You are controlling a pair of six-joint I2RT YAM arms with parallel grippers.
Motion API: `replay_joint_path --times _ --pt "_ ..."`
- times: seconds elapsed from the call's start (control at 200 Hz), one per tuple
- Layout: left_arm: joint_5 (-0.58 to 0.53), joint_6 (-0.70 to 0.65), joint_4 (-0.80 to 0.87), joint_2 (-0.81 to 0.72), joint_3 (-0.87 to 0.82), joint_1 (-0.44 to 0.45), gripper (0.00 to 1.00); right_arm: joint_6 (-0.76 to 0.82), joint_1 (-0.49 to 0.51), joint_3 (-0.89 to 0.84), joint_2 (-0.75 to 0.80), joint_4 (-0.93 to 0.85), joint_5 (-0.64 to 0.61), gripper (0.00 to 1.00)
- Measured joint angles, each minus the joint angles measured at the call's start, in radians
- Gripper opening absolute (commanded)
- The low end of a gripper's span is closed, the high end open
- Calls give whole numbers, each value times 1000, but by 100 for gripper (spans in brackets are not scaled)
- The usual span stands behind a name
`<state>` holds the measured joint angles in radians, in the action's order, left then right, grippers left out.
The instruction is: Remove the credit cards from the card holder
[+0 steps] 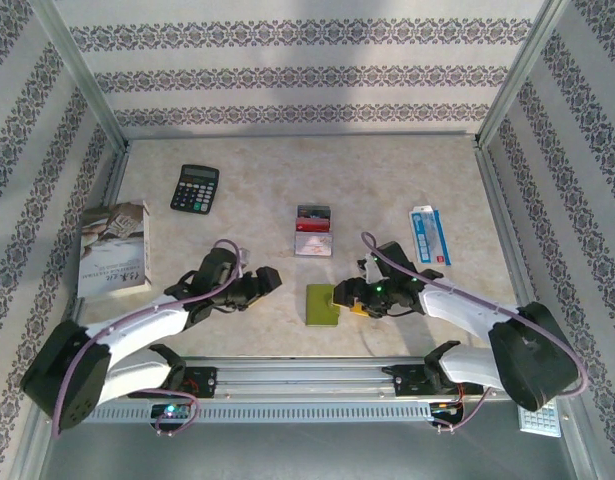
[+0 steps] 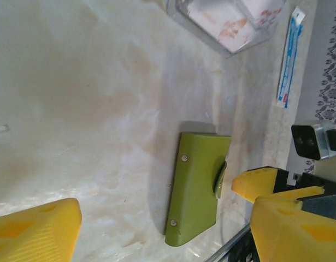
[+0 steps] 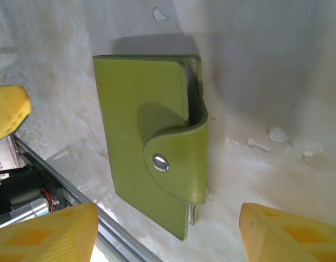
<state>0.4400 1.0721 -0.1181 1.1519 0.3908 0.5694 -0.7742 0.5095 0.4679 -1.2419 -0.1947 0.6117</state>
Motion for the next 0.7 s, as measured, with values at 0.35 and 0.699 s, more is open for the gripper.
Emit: replay_joint_path --times 0.35,0.699 --pt "-12 108 -230 293 72 188 59 -26 25 -2 -92 127 7 59" --pt "-50 241 -479 469 76 261 44 -35 26 -23 -120 158 8 55"
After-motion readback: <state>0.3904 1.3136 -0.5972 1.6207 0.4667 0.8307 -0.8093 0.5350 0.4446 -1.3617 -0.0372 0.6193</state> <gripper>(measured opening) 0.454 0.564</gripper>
